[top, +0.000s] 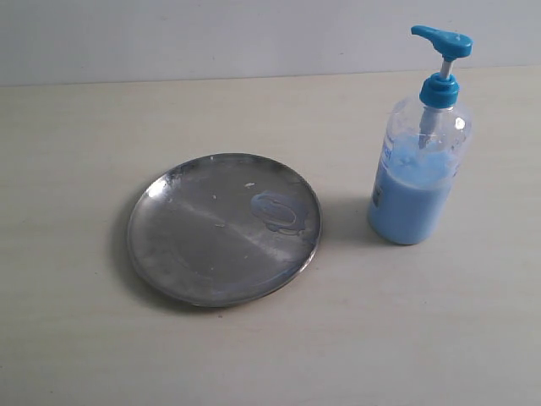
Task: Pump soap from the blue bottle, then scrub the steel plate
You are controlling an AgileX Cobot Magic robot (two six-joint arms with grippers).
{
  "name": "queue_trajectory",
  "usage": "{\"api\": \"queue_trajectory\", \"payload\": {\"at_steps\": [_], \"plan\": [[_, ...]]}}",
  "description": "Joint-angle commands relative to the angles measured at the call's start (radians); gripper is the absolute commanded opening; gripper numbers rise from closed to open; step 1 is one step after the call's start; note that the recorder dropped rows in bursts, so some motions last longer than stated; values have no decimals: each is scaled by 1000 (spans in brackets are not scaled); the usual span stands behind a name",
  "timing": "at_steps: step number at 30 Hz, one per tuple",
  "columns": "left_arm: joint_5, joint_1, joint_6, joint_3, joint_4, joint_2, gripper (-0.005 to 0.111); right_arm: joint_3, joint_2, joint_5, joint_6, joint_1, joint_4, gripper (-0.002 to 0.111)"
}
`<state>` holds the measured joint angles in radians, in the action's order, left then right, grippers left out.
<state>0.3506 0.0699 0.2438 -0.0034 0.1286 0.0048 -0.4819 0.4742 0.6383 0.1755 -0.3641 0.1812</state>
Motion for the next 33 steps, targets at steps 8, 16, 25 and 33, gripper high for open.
{"api": "queue_trajectory", "payload": {"at_steps": [8, 16, 25, 33], "plan": [[-1, -3, -3, 3, 2, -5, 0, 6, -8, -4, 5, 3, 1, 0], [-1, -3, -3, 3, 2, -5, 0, 6, -8, -7, 8, 3, -3, 0], [-1, -3, -3, 3, 2, -5, 0, 57, -45, -194, 6, 3, 21, 0], [-1, -3, -3, 3, 2, -5, 0, 185, -165, -299, 6, 51, -8, 0]]}}
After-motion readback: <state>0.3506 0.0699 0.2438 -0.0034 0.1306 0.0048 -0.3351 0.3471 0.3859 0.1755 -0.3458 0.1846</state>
